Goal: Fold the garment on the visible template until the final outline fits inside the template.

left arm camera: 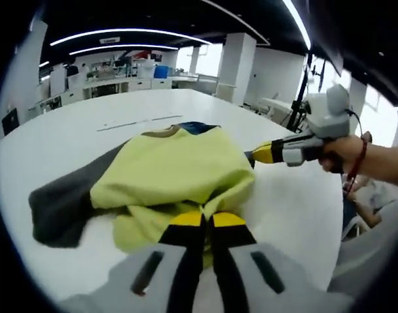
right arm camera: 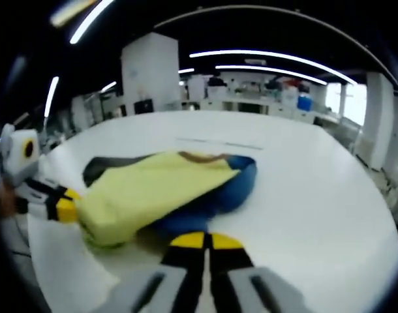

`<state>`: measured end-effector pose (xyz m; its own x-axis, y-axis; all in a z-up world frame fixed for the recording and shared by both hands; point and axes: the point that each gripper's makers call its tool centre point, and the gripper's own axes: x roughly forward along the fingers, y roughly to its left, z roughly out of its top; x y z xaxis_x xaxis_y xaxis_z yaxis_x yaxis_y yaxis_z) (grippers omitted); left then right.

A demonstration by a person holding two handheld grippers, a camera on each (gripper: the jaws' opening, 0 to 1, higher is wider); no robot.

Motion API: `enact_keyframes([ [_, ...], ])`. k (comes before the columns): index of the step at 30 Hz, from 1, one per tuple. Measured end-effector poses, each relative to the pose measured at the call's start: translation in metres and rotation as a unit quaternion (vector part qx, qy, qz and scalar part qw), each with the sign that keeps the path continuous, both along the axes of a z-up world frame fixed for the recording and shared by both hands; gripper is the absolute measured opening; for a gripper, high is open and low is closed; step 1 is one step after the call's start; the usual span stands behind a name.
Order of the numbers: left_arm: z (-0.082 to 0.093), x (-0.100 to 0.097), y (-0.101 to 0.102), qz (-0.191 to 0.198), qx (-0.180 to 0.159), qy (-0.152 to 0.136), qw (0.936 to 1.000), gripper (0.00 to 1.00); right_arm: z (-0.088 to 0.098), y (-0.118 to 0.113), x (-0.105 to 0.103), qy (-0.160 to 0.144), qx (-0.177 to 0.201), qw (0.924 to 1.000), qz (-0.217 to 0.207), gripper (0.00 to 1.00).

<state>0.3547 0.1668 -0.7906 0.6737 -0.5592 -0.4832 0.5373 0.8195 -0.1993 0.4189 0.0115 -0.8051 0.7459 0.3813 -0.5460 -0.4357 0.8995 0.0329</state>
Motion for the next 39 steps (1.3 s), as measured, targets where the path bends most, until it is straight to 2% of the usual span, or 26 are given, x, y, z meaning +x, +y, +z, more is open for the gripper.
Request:
enact_keyframes([
  [2, 0.005, -0.001, 0.000, 0.005, -0.017, 0.006, 0.9998, 0.00, 0.005, -0.009, 0.001, -0.003, -0.002, 1.0000, -0.006, 0.00],
  [4, 0.009, -0.003, 0.000, 0.019, -0.049, 0.030, 0.9981, 0.00, 0.009, -0.016, 0.001, -0.006, -0.005, 0.9999, -0.011, 0.00],
  [6, 0.015, -0.001, 0.002, 0.026, -0.070, 0.034, 0.9966, 0.00, 0.015, -0.026, 0.001, -0.011, -0.008, 0.9997, -0.020, 0.00],
  [13, 0.025, -0.008, 0.000, 0.031, -0.084, 0.057, 0.9943, 0.00, 0.030, -0.061, 0.002, -0.023, -0.011, 0.9982, -0.054, 0.00],
  [18, 0.033, -0.017, -0.007, 0.034, -0.105, 0.088, 0.9900, 0.00, 0.037, -0.093, 0.007, -0.031, -0.020, 0.9960, -0.081, 0.00],
  [22, 0.041, -0.022, -0.016, 0.033, -0.143, 0.110, 0.9830, 0.00, 0.043, -0.110, 0.011, -0.034, -0.025, 0.9944, -0.097, 0.00],
  [26, 0.044, -0.027, -0.022, 0.030, -0.155, 0.126, 0.9794, 0.00, 0.044, -0.128, 0.018, -0.034, -0.035, 0.9930, -0.107, 0.00],
  [31, 0.038, -0.034, -0.024, 0.027, -0.155, 0.142, 0.9773, 0.00, 0.044, -0.149, 0.024, -0.031, -0.039, 0.9909, -0.125, 0.00],
  [39, 0.009, -0.041, -0.008, 0.055, -0.140, 0.174, 0.9732, 0.00, 0.046, -0.177, 0.031, -0.027, -0.057, 0.9864, -0.152, 0.00],
])
